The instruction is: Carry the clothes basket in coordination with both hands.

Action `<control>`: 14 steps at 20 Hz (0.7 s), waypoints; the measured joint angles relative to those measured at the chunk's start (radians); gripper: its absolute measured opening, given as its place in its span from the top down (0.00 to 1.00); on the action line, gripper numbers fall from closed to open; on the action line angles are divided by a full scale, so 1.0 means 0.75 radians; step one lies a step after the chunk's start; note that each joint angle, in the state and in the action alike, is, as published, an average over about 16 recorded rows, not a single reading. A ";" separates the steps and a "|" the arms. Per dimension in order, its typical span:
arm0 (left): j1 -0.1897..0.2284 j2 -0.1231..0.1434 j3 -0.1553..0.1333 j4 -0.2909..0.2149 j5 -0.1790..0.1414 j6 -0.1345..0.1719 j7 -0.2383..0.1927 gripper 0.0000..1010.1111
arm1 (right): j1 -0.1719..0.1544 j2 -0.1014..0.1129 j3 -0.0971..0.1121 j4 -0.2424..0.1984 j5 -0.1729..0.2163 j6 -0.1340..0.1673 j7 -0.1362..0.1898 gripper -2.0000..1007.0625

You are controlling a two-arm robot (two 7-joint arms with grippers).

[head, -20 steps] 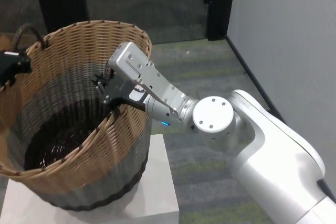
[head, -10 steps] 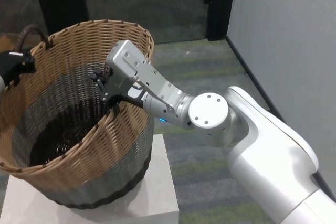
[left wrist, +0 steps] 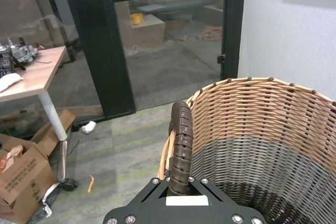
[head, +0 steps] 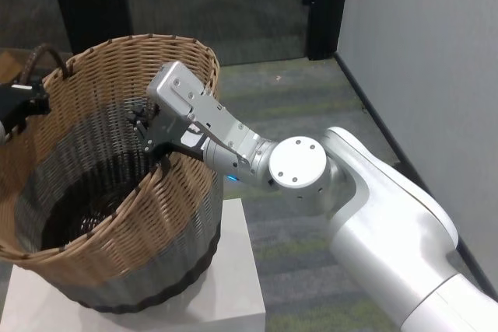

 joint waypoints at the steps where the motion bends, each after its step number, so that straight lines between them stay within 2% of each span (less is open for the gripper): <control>1: 0.000 -0.001 -0.002 0.003 0.002 0.000 -0.004 1.00 | 0.004 -0.003 0.000 0.009 -0.001 -0.002 0.000 0.93; 8: -0.001 -0.009 -0.014 0.014 0.010 0.004 -0.025 1.00 | 0.023 -0.020 -0.003 0.053 -0.009 -0.013 0.000 0.93; 14: -0.001 -0.012 -0.018 0.015 0.013 0.009 -0.032 1.00 | 0.031 -0.025 -0.004 0.068 -0.012 -0.016 0.000 0.93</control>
